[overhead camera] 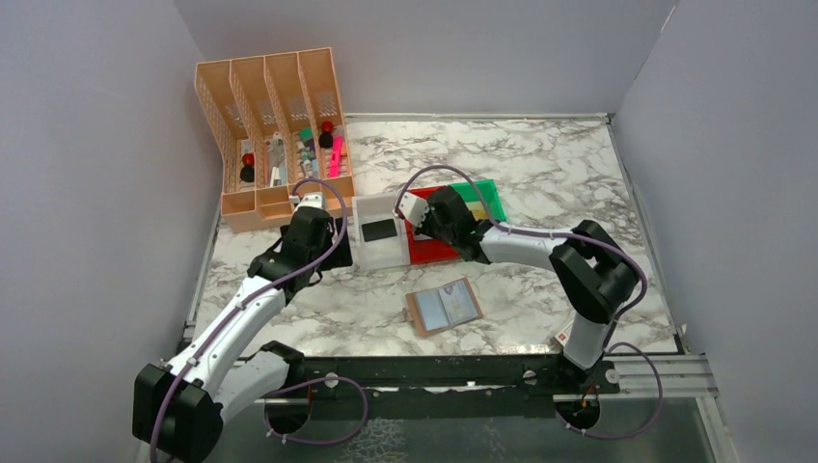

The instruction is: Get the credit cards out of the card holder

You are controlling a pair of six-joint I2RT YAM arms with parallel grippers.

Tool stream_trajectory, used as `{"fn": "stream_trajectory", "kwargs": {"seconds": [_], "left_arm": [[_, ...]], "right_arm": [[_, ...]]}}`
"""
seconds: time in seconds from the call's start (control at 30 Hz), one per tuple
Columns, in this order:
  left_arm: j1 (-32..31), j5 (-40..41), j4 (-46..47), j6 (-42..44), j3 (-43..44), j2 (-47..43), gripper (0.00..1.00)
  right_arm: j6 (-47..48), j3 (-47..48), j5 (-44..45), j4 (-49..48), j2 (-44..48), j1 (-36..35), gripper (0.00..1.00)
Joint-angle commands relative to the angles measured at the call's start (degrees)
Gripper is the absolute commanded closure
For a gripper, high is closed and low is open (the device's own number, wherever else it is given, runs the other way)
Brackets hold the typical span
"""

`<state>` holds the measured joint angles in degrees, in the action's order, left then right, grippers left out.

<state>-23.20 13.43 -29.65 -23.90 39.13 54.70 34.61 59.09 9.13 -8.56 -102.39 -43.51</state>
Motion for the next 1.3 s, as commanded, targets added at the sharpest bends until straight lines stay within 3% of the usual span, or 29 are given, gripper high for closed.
{"fn": "stream_trajectory", "kwargs": {"seconds": [0.0,0.27,0.4,0.63,0.77,0.83,0.97,1.13,1.27], "left_arm": [[0.21,1.33,0.72,1.31,0.94,-0.01,0.11],[0.19,0.74,0.71,1.45,0.94,0.64,0.11],[0.20,0.33,0.65,1.59,1.03,1.00,0.12],[0.19,-0.31,0.67,1.60,1.03,1.06,0.12],[0.21,-0.96,0.73,1.51,1.10,1.34,0.12],[0.20,-1.41,0.72,1.63,1.20,1.51,0.12],[0.19,-4.37,0.71,1.66,1.09,0.59,0.13],[0.24,-13.37,3.32,1.39,-0.05,-1.34,0.18],[0.13,-27.58,7.28,-3.37,-0.77,-1.84,0.25]], "right_arm": [[6.83,0.48,4.21,-4.55,-1.37,-1.03,0.96],[7.26,1.53,-6.11,5.99,-0.54,-1.23,0.87],[8.35,1.73,-7.44,9.58,-0.81,-1.19,0.66],[1.65,2.96,-4.33,9.10,2.91,-1.23,0.62],[-10.15,2.14,-3.47,7.63,8.82,-1.23,0.60],[-21.08,1.39,-2.47,8.57,12.38,-1.23,0.60],[-43.03,0.70,-6.25,20.20,19.20,-1.23,0.58],[-59.41,-10.70,-12.58,21.94,27.36,-1.23,0.62],[-68.41,-19.45,-14.19,21.43,32.71,-1.23,0.66]]}}
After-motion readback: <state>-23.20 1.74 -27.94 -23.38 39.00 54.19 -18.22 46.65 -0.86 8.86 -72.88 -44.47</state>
